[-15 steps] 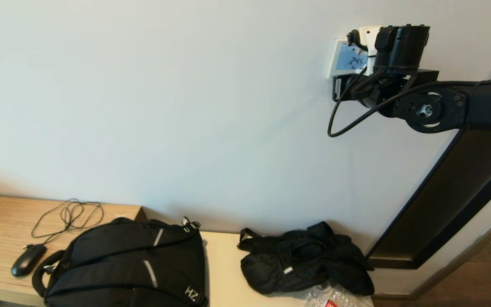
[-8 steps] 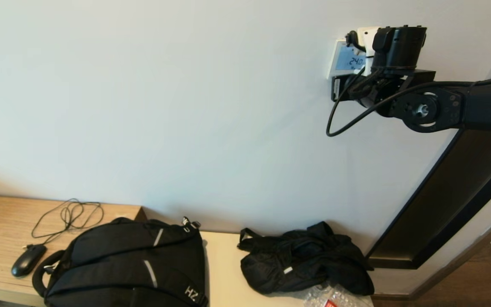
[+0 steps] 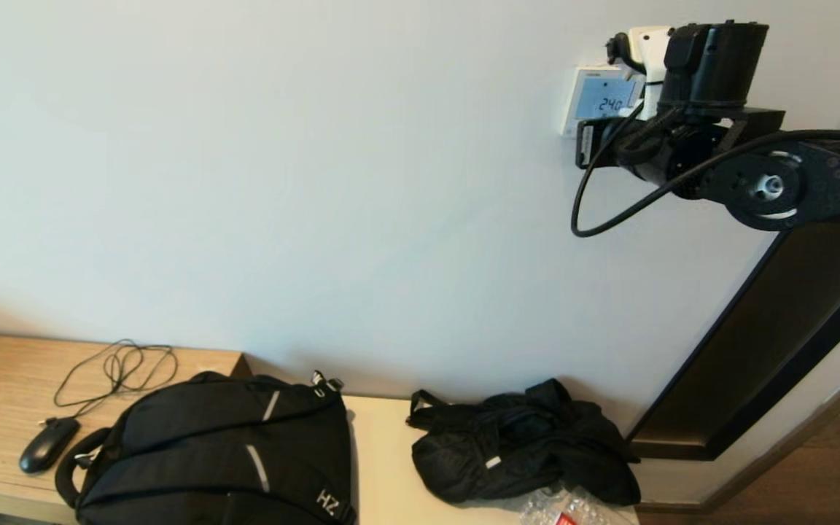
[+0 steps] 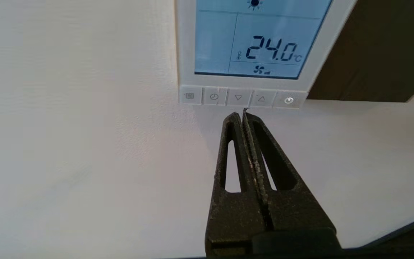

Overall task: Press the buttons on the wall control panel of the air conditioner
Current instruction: Press the temperature decrease button, then turn off the central air conditioner

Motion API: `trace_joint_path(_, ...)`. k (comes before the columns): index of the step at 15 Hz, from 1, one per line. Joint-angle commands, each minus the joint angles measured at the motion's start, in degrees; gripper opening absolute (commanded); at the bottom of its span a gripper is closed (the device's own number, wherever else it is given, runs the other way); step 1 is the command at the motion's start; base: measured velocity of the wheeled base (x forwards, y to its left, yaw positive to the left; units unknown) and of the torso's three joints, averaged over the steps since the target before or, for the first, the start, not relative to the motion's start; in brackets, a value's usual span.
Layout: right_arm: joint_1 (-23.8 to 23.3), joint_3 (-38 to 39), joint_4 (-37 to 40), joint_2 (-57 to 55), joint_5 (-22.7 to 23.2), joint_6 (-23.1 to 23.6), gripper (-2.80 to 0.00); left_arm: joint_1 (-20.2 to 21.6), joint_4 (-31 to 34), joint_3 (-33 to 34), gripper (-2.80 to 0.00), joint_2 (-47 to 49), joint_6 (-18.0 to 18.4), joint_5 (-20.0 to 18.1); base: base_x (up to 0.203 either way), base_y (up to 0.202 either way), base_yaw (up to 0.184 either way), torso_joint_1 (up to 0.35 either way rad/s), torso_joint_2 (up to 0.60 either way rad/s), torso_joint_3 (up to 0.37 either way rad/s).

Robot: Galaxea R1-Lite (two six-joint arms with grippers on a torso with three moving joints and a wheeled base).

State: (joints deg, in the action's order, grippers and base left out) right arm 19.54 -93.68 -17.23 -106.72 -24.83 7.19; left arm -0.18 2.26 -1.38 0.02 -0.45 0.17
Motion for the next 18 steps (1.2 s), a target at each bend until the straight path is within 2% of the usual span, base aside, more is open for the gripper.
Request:
trace_joint_path(1,0.8,4.6,-0.1,7.5,-0.6,0.0,-2.8,0.0,0.0,0.0,-2.8,0.0,-0.1,0.0,0.0,0.0,0.0,0.0,0.0,0.0)
trace_joint_path(7,0.2,19.7,-0.1,23.3,-1.1,-0.1,-2.8,0.0,0.0,0.0,-2.8,0.0,0.0,0.0,0.0,0.0,0.0,0.0,0.0,0.0)
trace_joint_path(11,0.2,22.6,1.9,30.9,-1.4,0.0,-2.8,0.0,0.0,0.0,-2.8,0.0,0.0,0.0,0.0,0.0,0.0,0.0,0.0,0.0)
trace_joint_path(13,-3.6,24.2,2.5,32.5,0.2,0.0,-2.8,0.0,0.0,0.0,-2.8,0.0,0.0,0.0,0.0,0.0,0.0,0.0,0.0,0.0)
trace_joint_path(15,-8.5,26.5,6.2,37.2,9.3,-1.0,-2.8,0.0,0.0,0.0,-2.8,0.0,0.0,0.0,0.0,0.0,0.0,0.0,0.0,0.0)
trace_joint_path(18,-16.0,29.3,14.7,46.4,22.0,-6.8,-2.8,0.0,0.0,0.0,-2.8,0.0,-0.1,0.0,0.0,0.0,0.0,0.0,0.0,0.0)
